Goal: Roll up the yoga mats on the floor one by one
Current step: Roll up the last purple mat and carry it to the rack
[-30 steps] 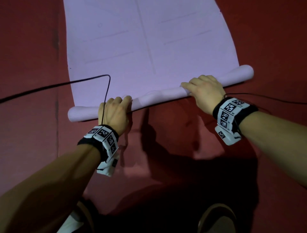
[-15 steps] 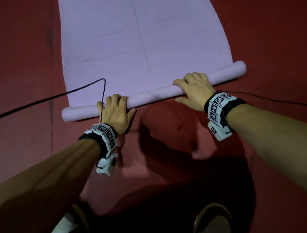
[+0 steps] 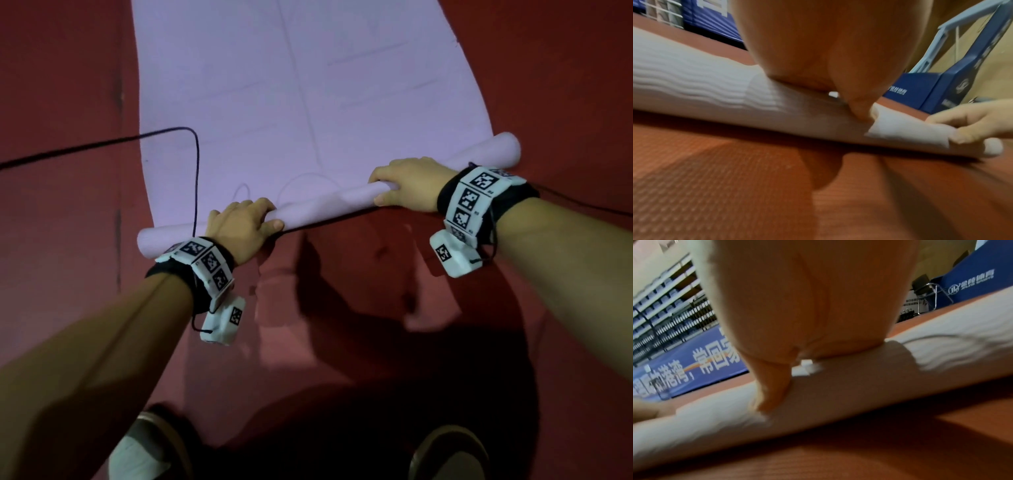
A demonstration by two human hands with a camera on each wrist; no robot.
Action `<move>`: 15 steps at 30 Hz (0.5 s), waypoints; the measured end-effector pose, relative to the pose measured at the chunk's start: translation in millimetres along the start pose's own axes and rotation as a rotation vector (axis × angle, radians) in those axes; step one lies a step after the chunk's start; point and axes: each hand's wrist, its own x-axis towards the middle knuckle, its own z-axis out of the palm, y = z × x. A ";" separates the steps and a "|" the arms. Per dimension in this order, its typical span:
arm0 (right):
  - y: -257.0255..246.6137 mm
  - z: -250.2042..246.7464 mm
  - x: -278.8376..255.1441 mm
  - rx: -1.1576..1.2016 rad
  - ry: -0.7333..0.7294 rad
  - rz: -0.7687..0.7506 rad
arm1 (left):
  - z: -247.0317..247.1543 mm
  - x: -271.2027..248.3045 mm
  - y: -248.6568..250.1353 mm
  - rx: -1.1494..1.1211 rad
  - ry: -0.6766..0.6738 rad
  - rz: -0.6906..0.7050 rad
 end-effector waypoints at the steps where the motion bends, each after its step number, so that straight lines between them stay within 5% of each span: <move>1: 0.4 0.5 -2.7 0.028 -0.035 -0.006 | 1.1 -1.9 -1.0 -0.023 -0.033 -0.002; 5: 1.6 1.9 -9.0 0.144 -0.118 -0.038 | 3.5 -3.8 -5.6 -0.144 -0.152 -0.014; 15: -2.1 6.1 -8.0 0.175 0.011 -0.043 | -5.3 2.7 -4.1 -0.372 -0.137 -0.034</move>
